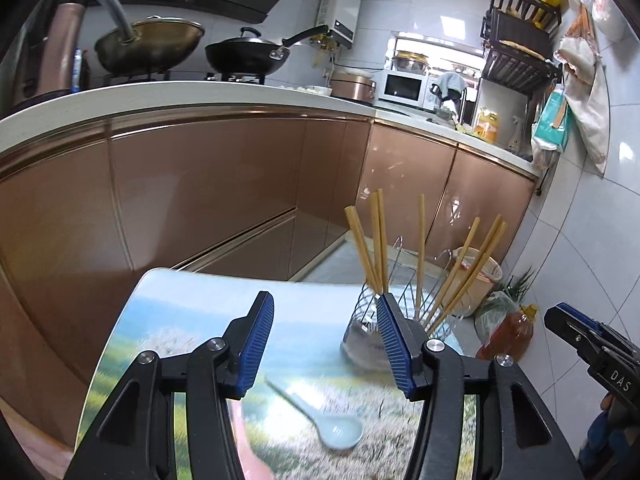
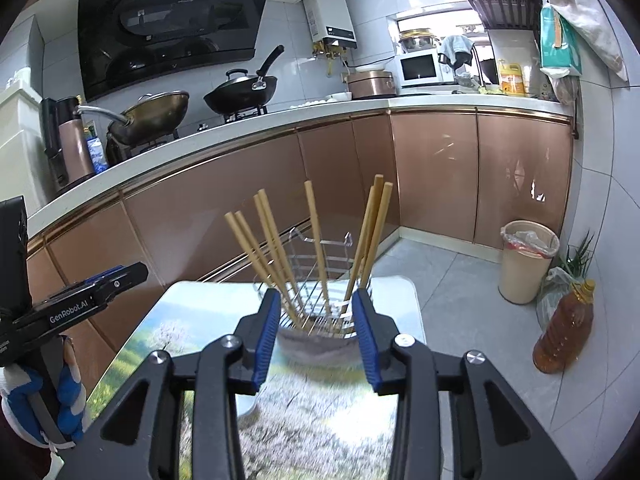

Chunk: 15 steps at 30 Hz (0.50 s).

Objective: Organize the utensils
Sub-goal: 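Open both grippers to release the chopsticks into the holder, then move both open grippers back over the pink and light blue spoons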

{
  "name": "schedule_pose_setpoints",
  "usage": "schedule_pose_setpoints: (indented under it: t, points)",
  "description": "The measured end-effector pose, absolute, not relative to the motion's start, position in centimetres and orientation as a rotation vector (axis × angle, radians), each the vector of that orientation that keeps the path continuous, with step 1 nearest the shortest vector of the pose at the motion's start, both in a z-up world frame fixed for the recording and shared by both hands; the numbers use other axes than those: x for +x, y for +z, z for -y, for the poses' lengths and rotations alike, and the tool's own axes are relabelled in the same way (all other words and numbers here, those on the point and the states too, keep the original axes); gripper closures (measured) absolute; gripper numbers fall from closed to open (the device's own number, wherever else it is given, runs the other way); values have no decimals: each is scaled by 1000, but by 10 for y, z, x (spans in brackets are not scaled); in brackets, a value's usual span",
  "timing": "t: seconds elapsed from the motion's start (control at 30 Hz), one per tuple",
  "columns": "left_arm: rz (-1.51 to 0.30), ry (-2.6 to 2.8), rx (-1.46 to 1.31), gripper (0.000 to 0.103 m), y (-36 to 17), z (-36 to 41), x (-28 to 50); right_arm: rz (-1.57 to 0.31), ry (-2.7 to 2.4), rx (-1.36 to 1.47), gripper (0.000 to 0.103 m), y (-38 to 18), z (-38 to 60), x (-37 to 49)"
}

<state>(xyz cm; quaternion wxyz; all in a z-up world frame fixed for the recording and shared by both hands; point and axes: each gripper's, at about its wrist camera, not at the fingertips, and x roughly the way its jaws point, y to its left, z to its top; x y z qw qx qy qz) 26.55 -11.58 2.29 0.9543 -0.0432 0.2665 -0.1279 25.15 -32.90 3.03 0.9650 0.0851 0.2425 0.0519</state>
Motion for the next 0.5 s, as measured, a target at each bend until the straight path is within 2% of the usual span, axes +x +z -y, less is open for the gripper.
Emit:
schedule_pose_setpoints:
  t: [0.4,0.5]
  points:
    - [-538,-188,-85,49,23,69,209,-507,139,146,68,32,295,196]
    - [-537,-169,-88,43,21,57,192,-514,144,138,68,30,287,179]
